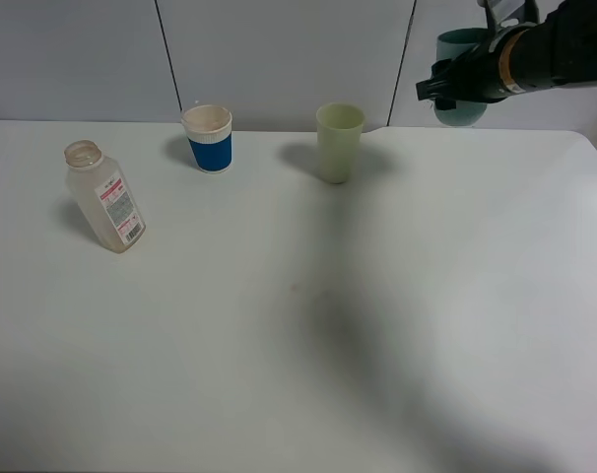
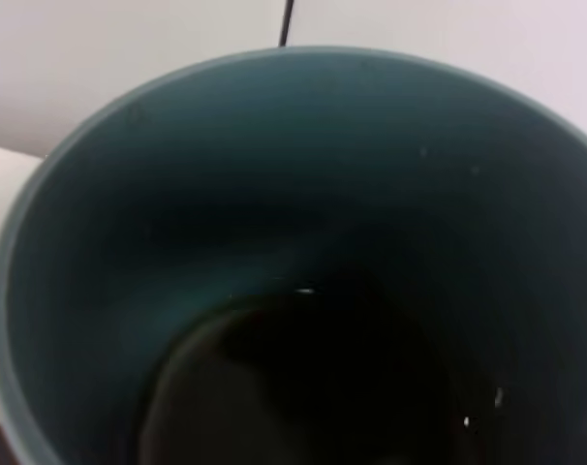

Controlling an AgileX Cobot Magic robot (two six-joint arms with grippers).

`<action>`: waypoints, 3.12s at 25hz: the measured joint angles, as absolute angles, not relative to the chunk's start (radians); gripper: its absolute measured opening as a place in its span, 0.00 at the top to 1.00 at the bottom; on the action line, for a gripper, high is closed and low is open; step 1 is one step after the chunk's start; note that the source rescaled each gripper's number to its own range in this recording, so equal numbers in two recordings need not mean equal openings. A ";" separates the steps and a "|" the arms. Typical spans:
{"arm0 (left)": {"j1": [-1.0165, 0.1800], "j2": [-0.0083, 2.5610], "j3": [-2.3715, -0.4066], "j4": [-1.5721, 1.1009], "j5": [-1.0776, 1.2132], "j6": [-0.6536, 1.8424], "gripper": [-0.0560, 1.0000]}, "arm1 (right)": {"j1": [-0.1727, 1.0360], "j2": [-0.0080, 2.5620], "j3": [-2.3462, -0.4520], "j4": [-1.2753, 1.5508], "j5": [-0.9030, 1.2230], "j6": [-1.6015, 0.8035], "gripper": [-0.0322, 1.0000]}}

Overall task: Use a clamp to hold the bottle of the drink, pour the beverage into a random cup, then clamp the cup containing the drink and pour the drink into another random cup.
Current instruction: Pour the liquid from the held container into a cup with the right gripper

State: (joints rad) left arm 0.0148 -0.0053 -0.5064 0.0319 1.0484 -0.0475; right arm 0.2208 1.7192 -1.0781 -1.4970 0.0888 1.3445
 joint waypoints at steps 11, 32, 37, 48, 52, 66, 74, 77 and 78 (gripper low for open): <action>0.015 -0.005 -0.506 0.031 1.048 -0.048 0.00 | 0.366 1.894 -1.234 -1.652 0.208 1.347 0.96; 0.015 -0.005 -0.506 0.031 1.048 -0.048 0.00 | 0.450 2.000 -1.380 -1.691 0.312 1.306 0.96; 0.015 -0.005 -0.506 0.031 1.048 -0.046 0.00 | 0.464 2.005 -1.385 -1.691 0.331 1.219 0.96; 0.015 -0.005 -0.506 0.031 1.048 -0.046 0.00 | 0.464 2.005 -1.385 -1.690 0.366 1.048 0.96; 0.015 -0.005 -0.506 0.031 1.048 -0.046 0.00 | 0.464 2.005 -1.385 -1.702 0.377 1.009 0.96; 0.015 -0.005 -0.506 0.032 1.049 -0.046 0.00 | 0.466 2.005 -1.386 -1.719 0.391 0.852 0.96; 0.015 -0.005 -0.506 0.032 1.049 -0.046 0.00 | 0.474 2.005 -1.386 -1.719 0.409 0.785 0.96; 0.015 -0.005 -0.506 0.032 1.049 -0.046 0.00 | 0.474 2.005 -1.386 -1.719 0.418 0.763 0.96; 0.015 -0.005 -0.506 0.032 1.049 -0.046 0.00 | 0.475 2.005 -1.386 -1.719 0.423 0.751 0.96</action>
State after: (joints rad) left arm 0.0148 -0.0053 -0.5064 0.0318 1.0494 -0.0455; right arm 0.4750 2.0051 -1.3860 -1.7191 0.4227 0.7509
